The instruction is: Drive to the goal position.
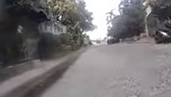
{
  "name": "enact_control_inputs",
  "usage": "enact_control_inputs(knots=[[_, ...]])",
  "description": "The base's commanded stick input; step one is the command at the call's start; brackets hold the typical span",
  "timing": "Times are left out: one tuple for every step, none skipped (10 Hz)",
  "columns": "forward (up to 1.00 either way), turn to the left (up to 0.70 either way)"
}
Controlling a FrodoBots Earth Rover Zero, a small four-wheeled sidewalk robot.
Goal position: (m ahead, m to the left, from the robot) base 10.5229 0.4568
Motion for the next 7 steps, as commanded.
enact_control_inputs(knots=[[1.00, 0.01], [1.00, 0.01], [1.00, 0.01], [1.00, 0.01], [1.00, 0.01], [1.00, 0.01], [1.00, -0.37]])
